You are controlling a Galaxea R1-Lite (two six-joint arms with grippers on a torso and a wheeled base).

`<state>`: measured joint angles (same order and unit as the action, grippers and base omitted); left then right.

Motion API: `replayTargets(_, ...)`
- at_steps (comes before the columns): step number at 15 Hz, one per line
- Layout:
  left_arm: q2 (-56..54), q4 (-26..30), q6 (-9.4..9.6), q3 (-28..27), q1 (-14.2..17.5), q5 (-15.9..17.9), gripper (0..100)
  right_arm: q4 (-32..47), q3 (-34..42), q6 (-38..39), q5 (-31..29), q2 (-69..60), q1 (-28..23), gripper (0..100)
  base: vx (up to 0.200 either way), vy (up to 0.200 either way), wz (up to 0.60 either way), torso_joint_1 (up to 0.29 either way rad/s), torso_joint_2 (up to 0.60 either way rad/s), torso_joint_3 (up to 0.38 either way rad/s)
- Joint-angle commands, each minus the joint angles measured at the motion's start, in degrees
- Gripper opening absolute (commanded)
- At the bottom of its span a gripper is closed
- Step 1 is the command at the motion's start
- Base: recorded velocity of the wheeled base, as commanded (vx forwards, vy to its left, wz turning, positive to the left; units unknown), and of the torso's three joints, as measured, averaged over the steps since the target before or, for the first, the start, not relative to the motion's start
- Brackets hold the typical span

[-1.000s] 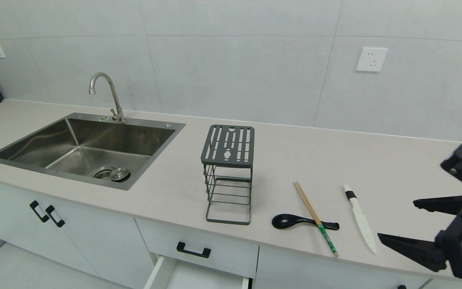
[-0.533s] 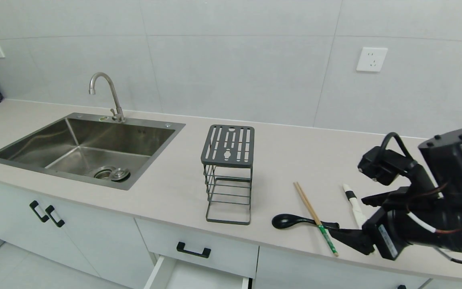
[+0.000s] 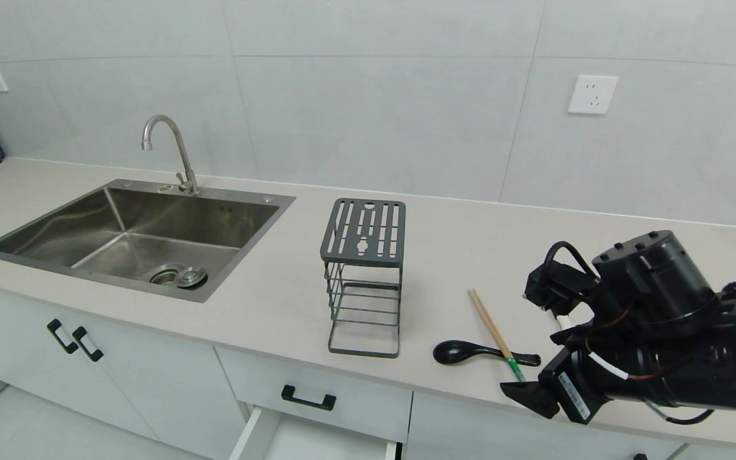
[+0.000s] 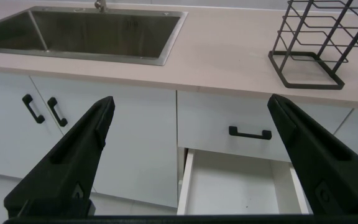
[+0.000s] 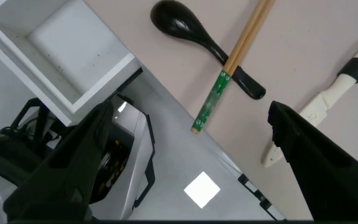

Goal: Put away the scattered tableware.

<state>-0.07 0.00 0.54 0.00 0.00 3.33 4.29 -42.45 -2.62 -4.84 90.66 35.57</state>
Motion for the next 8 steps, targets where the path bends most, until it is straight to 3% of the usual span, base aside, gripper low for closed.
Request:
replayTargets(1, 0.1, 0.0, -0.01, 0.0, -0.1, 0.0, 100, -0.2, 2.2, 0.1, 0.0, 0.7, -1.5, 100, 0.0, 0.0, 0.0, 0.0, 0.0, 0.0)
replayTargets(4, 0.1, 0.0, -0.01, 0.0, 0.0, 0.0, 100, -0.2, 6.6, 3.8, 0.2, 1.9, -4.4, 100, 0.0, 0.0, 0.0, 0.0, 0.0, 0.0)
replayTargets(8, 0.1, 0.0, -0.01, 0.0, -0.1, 0.0, 100, -2.4, 5.0, 4.5, 0.4, 6.2, -4.4, 100, 0.0, 0.0, 0.0, 0.0, 0.0, 0.0)
